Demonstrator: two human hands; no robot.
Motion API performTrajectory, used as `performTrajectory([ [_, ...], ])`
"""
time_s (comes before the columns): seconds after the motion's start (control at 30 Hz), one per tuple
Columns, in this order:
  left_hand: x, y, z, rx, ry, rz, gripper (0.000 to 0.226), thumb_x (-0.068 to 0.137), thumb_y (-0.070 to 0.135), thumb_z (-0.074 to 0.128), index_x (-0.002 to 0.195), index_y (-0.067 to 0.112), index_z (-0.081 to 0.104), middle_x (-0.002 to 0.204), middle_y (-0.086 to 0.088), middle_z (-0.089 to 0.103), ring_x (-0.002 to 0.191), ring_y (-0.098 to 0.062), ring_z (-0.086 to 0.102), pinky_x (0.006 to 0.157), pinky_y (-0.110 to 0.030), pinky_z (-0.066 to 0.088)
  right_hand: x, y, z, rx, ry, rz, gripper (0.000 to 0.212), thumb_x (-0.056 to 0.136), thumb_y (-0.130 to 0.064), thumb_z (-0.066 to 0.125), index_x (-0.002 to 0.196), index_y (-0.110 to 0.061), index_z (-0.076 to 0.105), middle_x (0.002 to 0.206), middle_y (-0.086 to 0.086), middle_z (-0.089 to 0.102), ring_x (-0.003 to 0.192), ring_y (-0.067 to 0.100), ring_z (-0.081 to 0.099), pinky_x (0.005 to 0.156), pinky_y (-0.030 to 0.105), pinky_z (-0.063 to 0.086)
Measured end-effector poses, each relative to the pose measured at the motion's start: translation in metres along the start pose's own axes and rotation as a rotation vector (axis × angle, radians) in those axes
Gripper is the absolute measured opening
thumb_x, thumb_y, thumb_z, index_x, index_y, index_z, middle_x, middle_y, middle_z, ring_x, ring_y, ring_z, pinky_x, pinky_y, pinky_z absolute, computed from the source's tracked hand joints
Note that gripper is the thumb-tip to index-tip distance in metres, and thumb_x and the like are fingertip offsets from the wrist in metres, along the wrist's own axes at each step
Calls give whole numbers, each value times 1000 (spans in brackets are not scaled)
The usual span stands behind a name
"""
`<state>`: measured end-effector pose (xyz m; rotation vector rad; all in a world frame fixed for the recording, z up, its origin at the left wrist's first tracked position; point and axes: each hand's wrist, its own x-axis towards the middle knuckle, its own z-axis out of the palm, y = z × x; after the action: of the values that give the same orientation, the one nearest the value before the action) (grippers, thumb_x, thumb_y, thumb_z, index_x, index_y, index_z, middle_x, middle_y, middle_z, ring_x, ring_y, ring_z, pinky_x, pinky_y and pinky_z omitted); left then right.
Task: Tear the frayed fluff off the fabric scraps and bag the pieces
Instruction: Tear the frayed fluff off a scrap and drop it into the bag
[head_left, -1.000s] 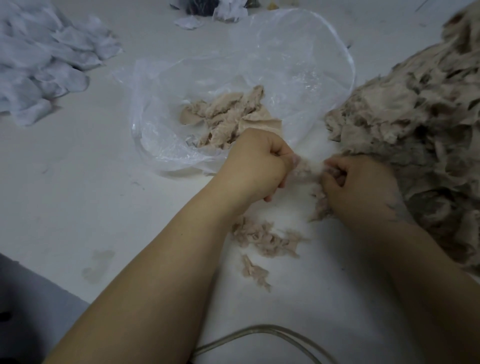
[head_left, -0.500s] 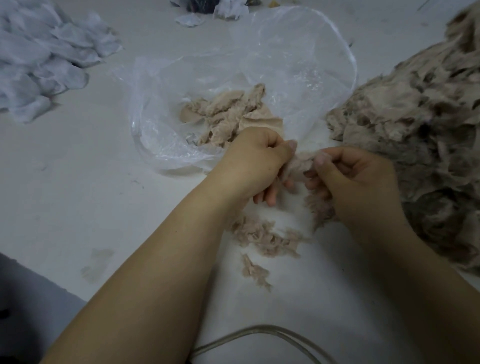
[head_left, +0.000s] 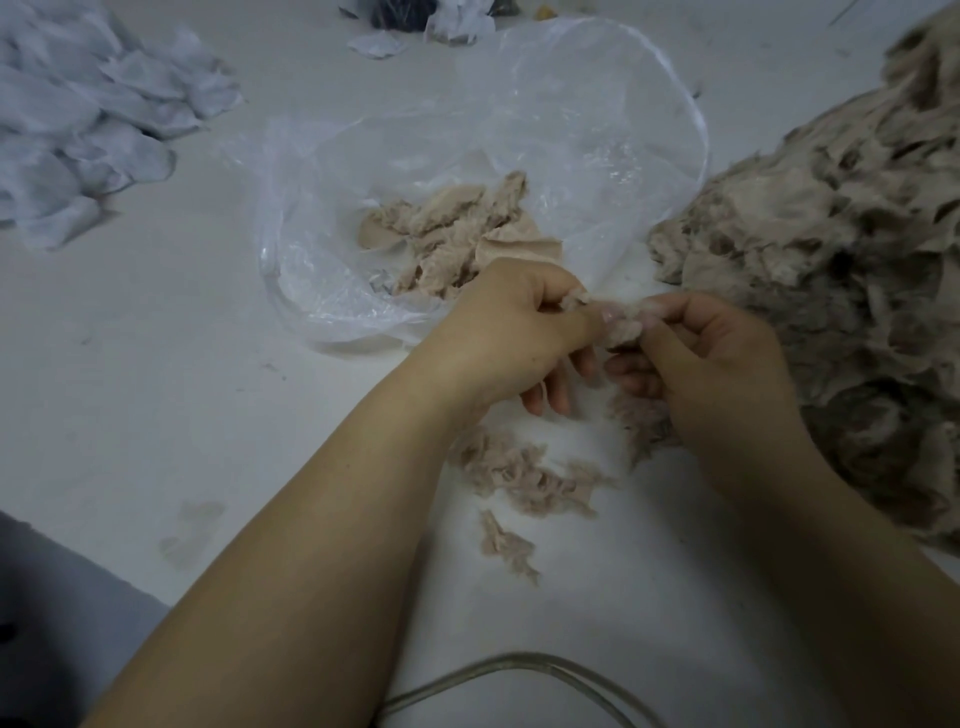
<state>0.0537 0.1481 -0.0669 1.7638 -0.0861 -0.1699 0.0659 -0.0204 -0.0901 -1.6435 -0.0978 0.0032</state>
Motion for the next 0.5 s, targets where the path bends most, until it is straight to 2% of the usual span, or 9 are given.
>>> performTrajectory([
  [0.17,2,-1,0,19,77,-34,37,97,24,61,67,2,65,50,-6,60,35,-22,53,36,-23,39,1,2,-2,-45,-21,-36,20,91,0,62,91,-19,69,80,-1,76,72,10,72,63,18,54],
  [0.27,1,1,1,17,95,-53,44,100,28,56,74,-6,65,47,-5,57,33,-21,48,35,-22,37,0,2,-3,-44,-23,-39,26,84,2,67,92,-21,71,86,1,76,79,15,74,66,22,57],
  [0.4,-1,2,4,75,32,-50,46,99,32,57,72,-5,64,48,-5,57,33,-19,46,35,-22,36,-2,1,-1,-48,-18,-58,12,86,-10,71,86,-22,74,78,2,75,69,12,72,61,20,55],
  [0.5,-2,3,3,80,7,-36,44,92,30,68,73,-9,60,50,-8,56,35,-20,48,36,-22,37,-3,0,-1,-97,13,-42,23,95,-19,63,75,-21,74,67,0,73,59,11,70,53,19,53],
])
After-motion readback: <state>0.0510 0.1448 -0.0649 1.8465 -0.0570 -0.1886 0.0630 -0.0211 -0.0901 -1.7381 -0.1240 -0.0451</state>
